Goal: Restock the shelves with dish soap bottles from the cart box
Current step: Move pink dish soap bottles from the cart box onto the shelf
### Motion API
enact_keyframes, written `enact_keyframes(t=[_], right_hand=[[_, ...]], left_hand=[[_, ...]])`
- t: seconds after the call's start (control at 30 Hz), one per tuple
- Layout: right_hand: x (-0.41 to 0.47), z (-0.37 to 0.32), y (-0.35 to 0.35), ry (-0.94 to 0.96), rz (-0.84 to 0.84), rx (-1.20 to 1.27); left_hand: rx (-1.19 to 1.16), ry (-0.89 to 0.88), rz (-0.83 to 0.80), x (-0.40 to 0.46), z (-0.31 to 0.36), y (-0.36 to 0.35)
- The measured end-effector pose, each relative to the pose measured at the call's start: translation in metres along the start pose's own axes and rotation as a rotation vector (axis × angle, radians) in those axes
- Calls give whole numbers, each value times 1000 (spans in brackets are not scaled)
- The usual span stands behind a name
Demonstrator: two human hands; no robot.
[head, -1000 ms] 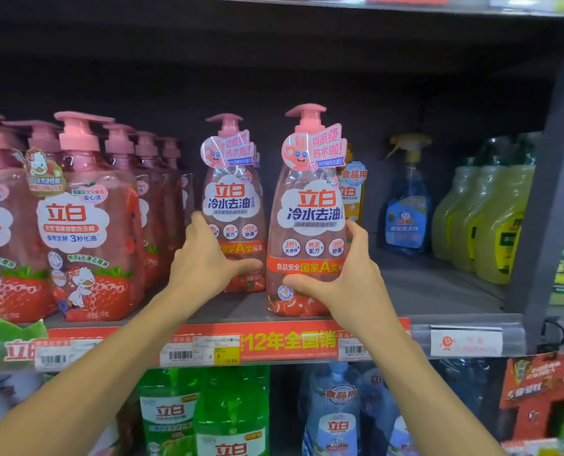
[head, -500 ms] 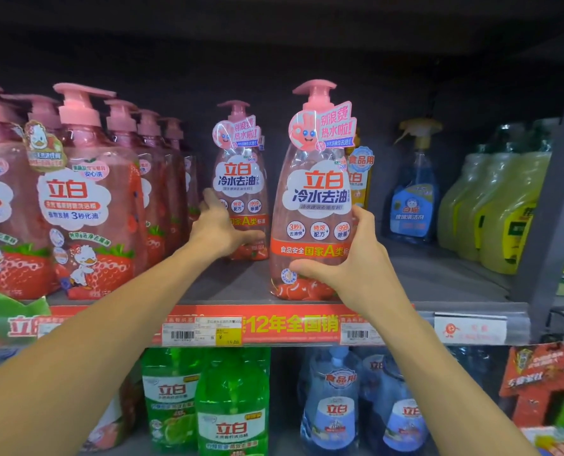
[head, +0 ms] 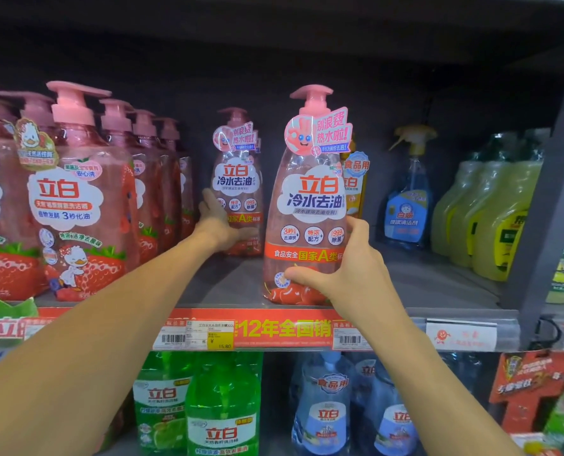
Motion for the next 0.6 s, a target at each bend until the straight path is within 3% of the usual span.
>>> enact_keyframes(t=[0.17, 0.3, 0.43, 0.53, 0.6], right_hand=[[-5, -2, 2, 67, 59, -87], [-8, -6, 4, 88, 64, -155], [-5, -6, 4, 83, 72, -157], [-2, -7, 2, 51, 77, -138], [3, -7, -1, 26, 66, -139]], left_hand=[[13, 28, -70, -1, 1, -2], [249, 11, -105, -6, -3, 3], [507, -150, -146, -36, 3, 16], [510, -273, -339, -73, -5, 17], [474, -306, -351, -94, -8, 24]])
Point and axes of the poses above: each hand's wrist, its own x-axis towards the middle knuckle, its own y-axis out of the back of the hand, z = x × y, the point moved 7 cm from there along x, towards the middle knuckle, and after that the axes turned 10 degrees about z, right-handed, at the moved point
